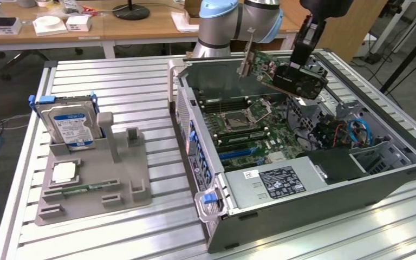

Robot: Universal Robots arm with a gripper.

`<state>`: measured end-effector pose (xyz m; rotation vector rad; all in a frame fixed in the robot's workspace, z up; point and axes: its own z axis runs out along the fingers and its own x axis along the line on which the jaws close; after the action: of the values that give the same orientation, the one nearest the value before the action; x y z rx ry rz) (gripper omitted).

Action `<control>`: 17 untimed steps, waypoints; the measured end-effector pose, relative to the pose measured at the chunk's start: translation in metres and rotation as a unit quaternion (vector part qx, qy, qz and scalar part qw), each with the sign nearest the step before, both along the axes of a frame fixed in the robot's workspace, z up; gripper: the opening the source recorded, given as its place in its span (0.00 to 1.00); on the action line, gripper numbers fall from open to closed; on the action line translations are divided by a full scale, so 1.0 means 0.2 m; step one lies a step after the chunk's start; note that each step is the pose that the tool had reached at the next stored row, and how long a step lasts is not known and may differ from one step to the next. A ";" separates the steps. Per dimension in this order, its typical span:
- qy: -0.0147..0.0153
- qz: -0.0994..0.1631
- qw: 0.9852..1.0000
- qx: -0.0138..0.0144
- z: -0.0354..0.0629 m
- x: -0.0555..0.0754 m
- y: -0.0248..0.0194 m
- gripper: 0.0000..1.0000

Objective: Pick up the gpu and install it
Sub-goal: 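Insert the gpu into the slot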

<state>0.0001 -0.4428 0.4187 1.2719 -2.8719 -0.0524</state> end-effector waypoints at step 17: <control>0.000 0.090 0.996 0.000 0.000 0.00 0.000 0.26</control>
<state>0.0001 -0.4428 0.4187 1.5232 -2.7435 -0.0521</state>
